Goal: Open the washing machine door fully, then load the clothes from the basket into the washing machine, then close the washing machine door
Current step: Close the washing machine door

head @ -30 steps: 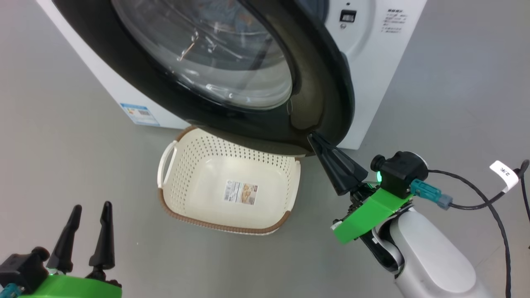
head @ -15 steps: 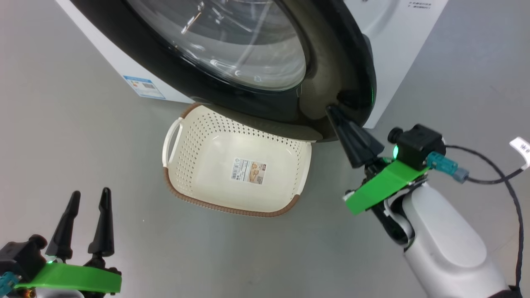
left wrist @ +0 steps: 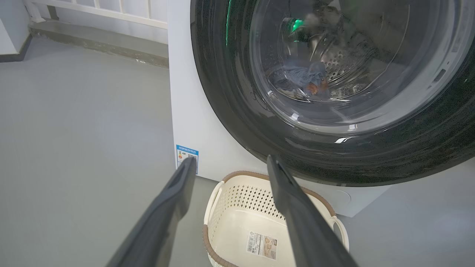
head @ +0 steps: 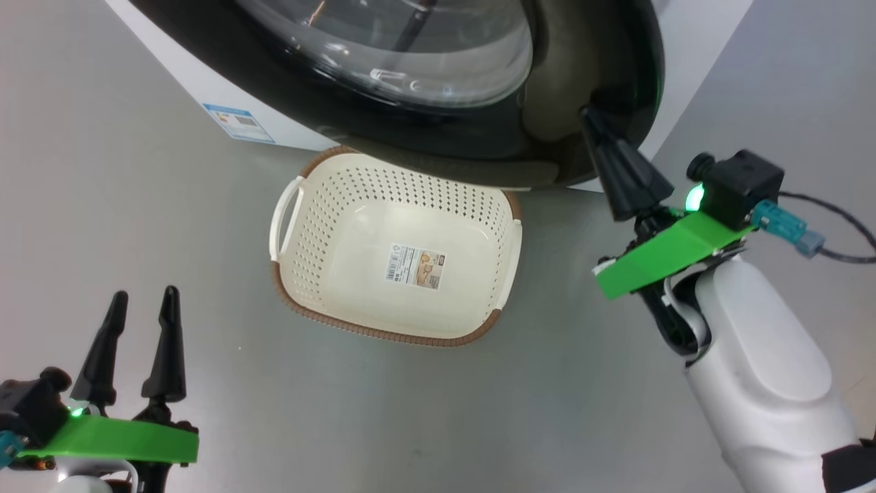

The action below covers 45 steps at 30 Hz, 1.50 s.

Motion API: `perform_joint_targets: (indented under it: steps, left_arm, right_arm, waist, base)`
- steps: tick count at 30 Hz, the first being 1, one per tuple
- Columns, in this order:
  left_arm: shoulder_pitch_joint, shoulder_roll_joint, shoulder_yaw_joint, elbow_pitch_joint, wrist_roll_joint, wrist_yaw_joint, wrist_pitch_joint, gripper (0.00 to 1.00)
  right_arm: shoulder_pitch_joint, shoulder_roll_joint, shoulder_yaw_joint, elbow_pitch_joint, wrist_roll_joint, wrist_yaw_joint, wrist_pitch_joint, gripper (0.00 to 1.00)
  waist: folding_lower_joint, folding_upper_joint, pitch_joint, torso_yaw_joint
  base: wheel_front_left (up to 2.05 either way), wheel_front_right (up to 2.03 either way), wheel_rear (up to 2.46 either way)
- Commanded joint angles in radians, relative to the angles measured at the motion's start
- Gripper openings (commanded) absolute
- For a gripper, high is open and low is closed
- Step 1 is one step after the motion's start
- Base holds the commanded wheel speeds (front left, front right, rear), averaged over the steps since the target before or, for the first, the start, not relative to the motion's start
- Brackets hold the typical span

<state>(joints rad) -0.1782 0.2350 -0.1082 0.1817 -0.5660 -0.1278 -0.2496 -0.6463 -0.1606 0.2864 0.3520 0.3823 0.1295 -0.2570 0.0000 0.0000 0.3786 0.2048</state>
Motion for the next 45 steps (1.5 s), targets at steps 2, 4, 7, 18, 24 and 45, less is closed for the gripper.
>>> perform_joint_targets:
  steps: [2,4,7,18,24,45]
  left_arm:
    - [-0.028,0.026,0.038,-0.025,-0.011,-0.003,-0.012,1.00]
    - [-0.033,0.027,0.035,-0.027,-0.012,-0.003,-0.012,1.00]
    - [-0.039,0.029,0.032,-0.031,-0.014,-0.003,-0.012,1.00]
    - [-0.070,0.030,0.020,-0.035,-0.026,-0.003,-0.012,1.00]
    - [-0.083,0.024,0.019,-0.033,-0.030,-0.003,-0.012,1.00]
    - [-0.051,0.034,0.023,-0.005,-0.025,-0.003,-0.012,1.00]
  right_arm:
    - [-0.026,0.015,-0.002,-0.016,-0.005,0.001,-0.005,0.00]
    - [-0.044,0.018,-0.024,-0.006,-0.008,0.001,-0.005,0.00]
    - [-0.076,0.024,-0.052,0.013,-0.011,0.001,-0.005,0.00]
    - [-0.201,0.033,-0.145,0.075,-0.019,0.001,-0.005,0.00]
    - [-0.251,0.037,-0.191,0.085,-0.038,0.001,-0.005,0.00]
    - [-0.069,0.030,-0.084,0.078,-0.051,0.001,-0.005,1.00]
  waist:
    - [0.0000,0.0000,0.008,0.002]
    - [0.0000,0.0000,0.014,0.005]
    - [0.0000,0.0000,0.024,0.010]
    - [0.0000,0.0000,0.066,0.043]
    - [0.0000,0.0000,0.083,0.055]
    - [0.0000,0.0000,-0.013,0.010]
  base:
    - [0.00,0.00,0.00]
    - [0.00,0.00,0.00]
    - [0.00,0.00,0.00]
    - [0.00,0.00,0.00]
    - [0.00,0.00,0.00]
    - [0.00,0.00,0.00]
